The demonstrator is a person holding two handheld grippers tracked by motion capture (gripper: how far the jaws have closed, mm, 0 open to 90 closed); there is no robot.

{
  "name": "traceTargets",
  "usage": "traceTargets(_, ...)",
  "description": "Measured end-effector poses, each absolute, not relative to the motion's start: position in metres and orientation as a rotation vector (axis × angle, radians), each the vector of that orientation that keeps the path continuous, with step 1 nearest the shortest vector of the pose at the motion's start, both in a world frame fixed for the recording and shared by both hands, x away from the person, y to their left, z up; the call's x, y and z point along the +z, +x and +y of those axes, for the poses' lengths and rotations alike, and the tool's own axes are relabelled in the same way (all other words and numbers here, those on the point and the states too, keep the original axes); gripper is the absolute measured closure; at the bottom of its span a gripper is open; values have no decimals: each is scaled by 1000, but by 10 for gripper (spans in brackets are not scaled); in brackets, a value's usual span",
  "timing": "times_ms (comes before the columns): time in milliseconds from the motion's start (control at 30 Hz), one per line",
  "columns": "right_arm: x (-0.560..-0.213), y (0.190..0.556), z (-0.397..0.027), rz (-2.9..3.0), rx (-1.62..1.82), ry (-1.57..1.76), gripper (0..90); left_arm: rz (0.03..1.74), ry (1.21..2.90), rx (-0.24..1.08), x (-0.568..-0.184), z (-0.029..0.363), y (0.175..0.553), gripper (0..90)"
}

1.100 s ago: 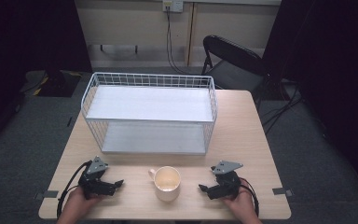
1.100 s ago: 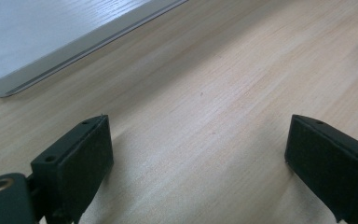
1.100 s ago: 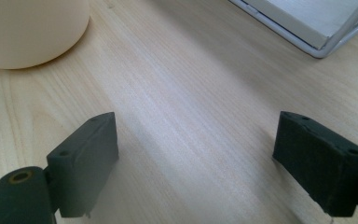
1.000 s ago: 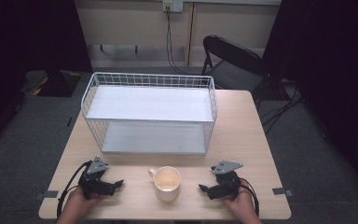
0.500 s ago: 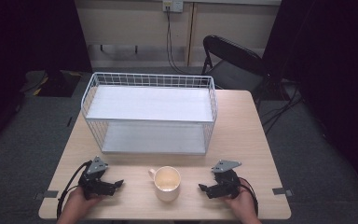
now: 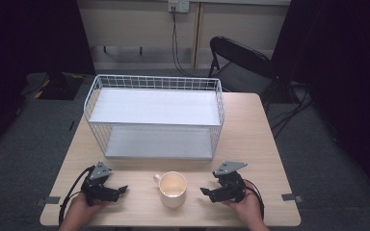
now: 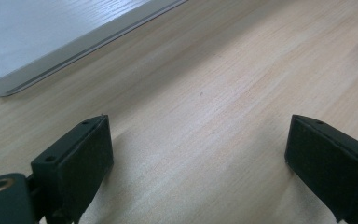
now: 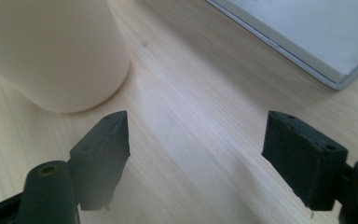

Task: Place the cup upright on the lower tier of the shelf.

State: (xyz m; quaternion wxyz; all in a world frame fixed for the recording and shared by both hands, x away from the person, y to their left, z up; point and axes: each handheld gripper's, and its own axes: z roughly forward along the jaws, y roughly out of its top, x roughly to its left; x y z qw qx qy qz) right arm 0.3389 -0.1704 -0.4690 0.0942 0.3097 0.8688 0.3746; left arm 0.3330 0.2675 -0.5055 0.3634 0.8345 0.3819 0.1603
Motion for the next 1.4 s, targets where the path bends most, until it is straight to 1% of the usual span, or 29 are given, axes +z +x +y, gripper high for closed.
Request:
traceTargets(200, -458, 339, -164, 2568, 1139, 885, 239, 979, 2152, 422, -505, 268, 333, 72)
traceTargets(300, -451, 339, -161, 2586, 1155, 855, 269, 979, 2152, 422, -505, 268, 333, 72)
traceTargets(900, -417, 340, -134, 2580, 1193, 777, 280, 980, 2151, 423, -505, 268, 333, 72)
traceTargets(1200, -409, 339, -118, 2580, 1210, 739, 286, 980, 2152, 423, -505, 268, 333, 72)
traceTargets(1400, -410, 341, -110, 2574, 1258, 775, 315, 980, 2151, 423, -505, 268, 333, 72)
